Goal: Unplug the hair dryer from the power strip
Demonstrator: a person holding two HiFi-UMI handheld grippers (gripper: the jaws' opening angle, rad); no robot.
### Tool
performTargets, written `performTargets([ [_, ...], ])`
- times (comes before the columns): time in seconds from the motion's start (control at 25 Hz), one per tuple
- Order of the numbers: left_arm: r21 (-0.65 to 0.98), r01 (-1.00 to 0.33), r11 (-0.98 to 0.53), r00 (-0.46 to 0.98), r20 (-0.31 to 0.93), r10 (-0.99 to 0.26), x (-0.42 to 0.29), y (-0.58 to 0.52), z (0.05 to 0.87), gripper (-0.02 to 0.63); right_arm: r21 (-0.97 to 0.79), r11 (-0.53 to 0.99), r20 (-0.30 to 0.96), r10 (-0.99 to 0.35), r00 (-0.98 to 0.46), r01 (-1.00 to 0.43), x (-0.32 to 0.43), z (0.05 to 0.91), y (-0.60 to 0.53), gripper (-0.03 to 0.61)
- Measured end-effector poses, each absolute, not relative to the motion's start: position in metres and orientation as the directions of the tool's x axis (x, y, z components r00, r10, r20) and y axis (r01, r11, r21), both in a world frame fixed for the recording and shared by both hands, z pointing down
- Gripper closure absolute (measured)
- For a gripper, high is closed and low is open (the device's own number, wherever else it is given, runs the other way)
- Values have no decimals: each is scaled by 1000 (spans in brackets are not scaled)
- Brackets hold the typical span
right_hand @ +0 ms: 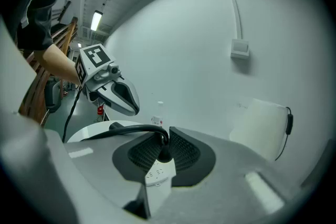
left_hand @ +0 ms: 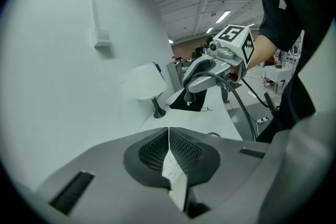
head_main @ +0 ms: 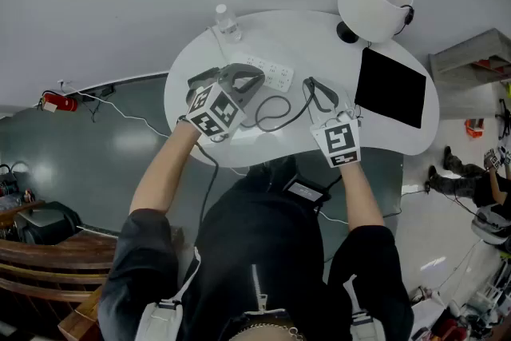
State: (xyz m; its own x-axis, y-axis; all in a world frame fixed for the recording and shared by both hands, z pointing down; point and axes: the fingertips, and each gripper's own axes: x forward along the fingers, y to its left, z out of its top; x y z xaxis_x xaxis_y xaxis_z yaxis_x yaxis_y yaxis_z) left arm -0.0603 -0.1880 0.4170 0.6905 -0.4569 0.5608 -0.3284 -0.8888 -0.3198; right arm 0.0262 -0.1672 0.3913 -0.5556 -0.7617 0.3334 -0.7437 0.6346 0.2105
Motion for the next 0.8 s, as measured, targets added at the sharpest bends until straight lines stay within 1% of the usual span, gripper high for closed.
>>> performTargets([
  [0.44,-382,-390,-838,702,466,-539,-68,-173,361,598,243,627,268,-777,-570,-740,21,350,-150,532],
  [0.8,-400,-404,-822,700,443,-560,-74,-170,348,598,257,626,237,-779,-580,-736,14,335,-148,534],
])
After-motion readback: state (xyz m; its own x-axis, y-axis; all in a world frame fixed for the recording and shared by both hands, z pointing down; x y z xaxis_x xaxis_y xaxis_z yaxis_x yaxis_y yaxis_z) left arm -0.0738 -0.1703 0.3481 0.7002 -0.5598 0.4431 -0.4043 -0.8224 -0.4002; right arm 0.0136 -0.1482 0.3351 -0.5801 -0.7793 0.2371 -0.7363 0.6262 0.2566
